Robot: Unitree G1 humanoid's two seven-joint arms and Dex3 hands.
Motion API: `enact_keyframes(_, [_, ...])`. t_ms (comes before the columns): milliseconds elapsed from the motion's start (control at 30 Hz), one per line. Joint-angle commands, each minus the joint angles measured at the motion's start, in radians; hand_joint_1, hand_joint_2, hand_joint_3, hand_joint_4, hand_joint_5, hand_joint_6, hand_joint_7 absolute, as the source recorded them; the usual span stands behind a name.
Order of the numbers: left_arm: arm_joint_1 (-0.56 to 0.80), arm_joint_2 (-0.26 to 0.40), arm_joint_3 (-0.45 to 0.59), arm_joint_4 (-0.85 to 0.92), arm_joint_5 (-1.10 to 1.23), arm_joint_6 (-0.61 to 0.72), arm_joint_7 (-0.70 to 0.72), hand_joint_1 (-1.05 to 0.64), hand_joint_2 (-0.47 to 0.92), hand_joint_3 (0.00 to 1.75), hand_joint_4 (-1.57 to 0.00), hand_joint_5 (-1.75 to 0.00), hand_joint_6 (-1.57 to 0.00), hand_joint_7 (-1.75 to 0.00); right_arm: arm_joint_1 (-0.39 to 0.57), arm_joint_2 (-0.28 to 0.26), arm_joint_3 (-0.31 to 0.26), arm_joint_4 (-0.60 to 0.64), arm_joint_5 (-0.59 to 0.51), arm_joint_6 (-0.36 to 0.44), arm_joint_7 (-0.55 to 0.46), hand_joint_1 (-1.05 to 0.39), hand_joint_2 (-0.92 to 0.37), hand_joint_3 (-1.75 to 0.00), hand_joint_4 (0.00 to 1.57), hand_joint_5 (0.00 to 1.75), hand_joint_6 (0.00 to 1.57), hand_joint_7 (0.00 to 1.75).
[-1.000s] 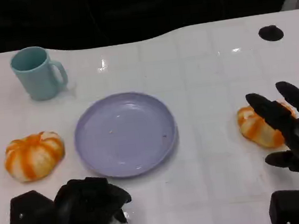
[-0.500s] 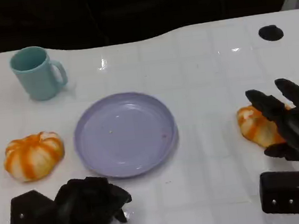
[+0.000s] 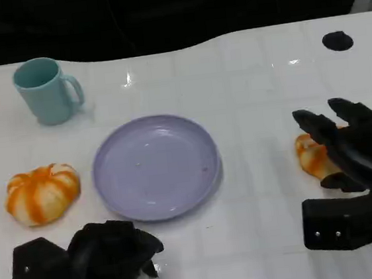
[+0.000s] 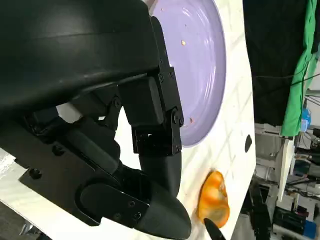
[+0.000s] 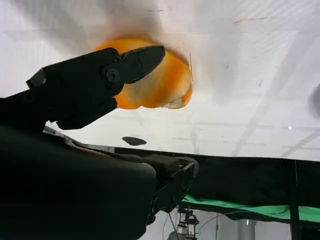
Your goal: Grasp the bread from the table and place it into the plate.
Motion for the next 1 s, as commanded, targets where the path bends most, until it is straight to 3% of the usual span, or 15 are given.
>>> enact_keyframes(33, [0.017,0.012,0.004,-0.005,0.004,0.004,0.007,-1.05,0.63,0.26,-0.89,-1.52,-1.51,-0.42,-0.024,0.004,0.012,0.049,0.015,0.019,-0.006,-0.21,-0.75,0.0,0.07,0.15,0.24,0.02])
enact_keyframes(367, [0.025,0.015,0.004,-0.013,0.006,0.0,0.006,-1.05,0.64,0.26,-0.89,-1.53,-1.51,-0.42,-0.046,0.002,0.036,0.103,0.019,0.062,0.011,-0.2,-0.78,-0.01,0.12,0.17,0.28,0.02])
enact_keyframes(467, [0.025,0.015,0.005,-0.013,0.003,0.005,0.004,-1.05,0.63,0.26,-0.89,-1.52,-1.51,-0.43,-0.059,-0.003,0.044,0.117,0.021,0.057,0.013,-0.23,-0.81,-0.01,0.38,0.17,0.45,0.04])
enact_keyframes(600, [0.026,0.015,0.004,-0.011,0.005,-0.003,0.004,-1.05,0.63,0.26,-0.89,-1.52,-1.51,-0.42,-0.068,0.008,0.022,0.151,0.069,0.002,-0.058,-0.16,-0.85,-0.01,1.04,0.21,0.87,0.09])
enact_keyframes(667, [0.026,0.013,0.005,-0.011,0.002,-0.004,0.003,-1.05,0.63,0.26,-0.89,-1.52,-1.51,-0.42,-0.075,0.012,0.021,0.175,0.078,-0.026,-0.111,-0.14,-0.86,0.0,1.09,0.44,1.02,0.05])
enact_keyframes(700, [0.026,0.012,0.006,-0.01,0.0,-0.005,0.002,-1.05,0.63,0.26,-0.89,-1.51,-1.51,-0.42,-0.079,0.014,0.023,0.189,0.08,-0.039,-0.135,-0.11,-0.86,0.0,1.01,0.9,1.16,0.05])
enact_keyframes(800, [0.026,0.012,0.006,-0.012,0.0,-0.002,0.002,-1.05,0.63,0.26,-0.9,-1.51,-1.51,-0.42,-0.097,0.016,0.034,0.241,0.079,-0.077,-0.199,-0.07,-0.87,0.0,0.9,1.41,1.31,0.09])
enact_keyframes(900, [0.027,0.014,0.005,-0.014,0.0,-0.001,-0.001,-1.05,0.63,0.26,-0.9,-1.51,-1.51,-0.42,-0.116,0.008,0.054,0.288,0.059,-0.118,-0.266,-0.06,-0.87,0.0,0.9,1.68,1.37,0.11])
enact_keyframes(1000, [0.028,0.014,0.005,-0.015,0.0,-0.002,-0.001,-1.05,0.63,0.27,-0.89,-1.51,-1.51,-0.42,-0.134,0.006,0.069,0.332,0.051,-0.149,-0.328,-0.05,-0.87,-0.01,0.92,1.74,1.42,0.21])
